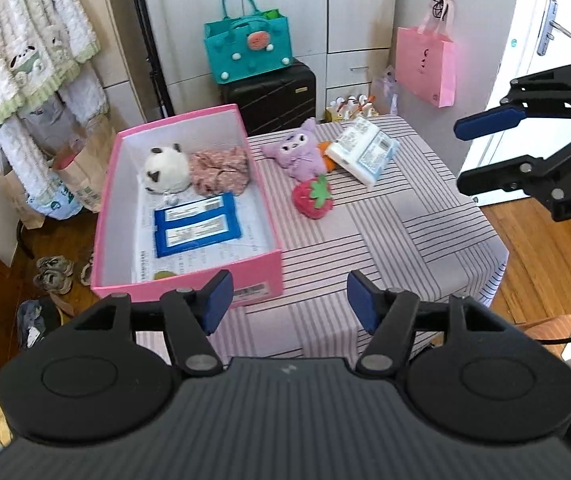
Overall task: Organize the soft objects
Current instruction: 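Open the left tool to release the blue pack and withdraw, then reach the left tool to the white-and-blue tissue pack and close on it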
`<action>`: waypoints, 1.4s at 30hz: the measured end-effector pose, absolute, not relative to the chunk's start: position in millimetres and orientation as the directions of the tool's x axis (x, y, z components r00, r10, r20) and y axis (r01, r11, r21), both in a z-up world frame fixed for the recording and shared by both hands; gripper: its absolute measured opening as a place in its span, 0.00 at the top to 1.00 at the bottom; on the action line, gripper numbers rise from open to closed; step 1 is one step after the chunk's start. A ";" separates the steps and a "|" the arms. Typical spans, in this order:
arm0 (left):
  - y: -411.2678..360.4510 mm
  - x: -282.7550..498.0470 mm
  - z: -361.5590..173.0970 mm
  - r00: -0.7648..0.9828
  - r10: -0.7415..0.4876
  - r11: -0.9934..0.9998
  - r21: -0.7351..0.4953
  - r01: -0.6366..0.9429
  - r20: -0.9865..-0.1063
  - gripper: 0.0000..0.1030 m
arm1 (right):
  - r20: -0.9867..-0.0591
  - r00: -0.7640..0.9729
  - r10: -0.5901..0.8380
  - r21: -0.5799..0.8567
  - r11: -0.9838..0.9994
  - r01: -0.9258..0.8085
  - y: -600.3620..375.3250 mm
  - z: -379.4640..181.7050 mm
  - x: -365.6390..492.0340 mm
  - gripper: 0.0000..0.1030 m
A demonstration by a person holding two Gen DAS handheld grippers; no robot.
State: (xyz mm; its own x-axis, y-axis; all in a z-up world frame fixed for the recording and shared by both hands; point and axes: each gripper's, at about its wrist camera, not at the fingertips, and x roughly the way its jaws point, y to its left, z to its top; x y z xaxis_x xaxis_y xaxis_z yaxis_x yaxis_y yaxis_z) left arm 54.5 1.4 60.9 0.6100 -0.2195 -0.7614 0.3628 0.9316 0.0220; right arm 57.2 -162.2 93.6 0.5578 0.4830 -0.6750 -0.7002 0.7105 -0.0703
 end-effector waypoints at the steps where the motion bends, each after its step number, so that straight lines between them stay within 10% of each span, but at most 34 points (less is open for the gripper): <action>1: -3.7 54.0 57.8 0.610 -0.223 0.929 0.024 0.369 -0.760 0.40 | -0.675 0.559 0.482 -0.069 0.713 -0.698 -167.8 91.5 54.7 0.44; 42: -159.6 205.4 -67.7 0.661 -0.377 0.925 -0.224 0.307 -0.648 0.32 | -0.576 0.707 0.411 0.031 0.875 -0.484 -333.8 -55.8 230.4 0.25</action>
State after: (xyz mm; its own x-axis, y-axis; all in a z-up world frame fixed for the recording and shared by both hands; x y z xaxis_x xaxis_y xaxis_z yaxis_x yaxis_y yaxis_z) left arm 205.4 -159.6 -67.7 0.6615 -0.3770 -0.6483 0.3071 0.9248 -0.2244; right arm 230.4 -333.8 -55.8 0.7070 0.4110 -0.5755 -0.4836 0.8747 0.0305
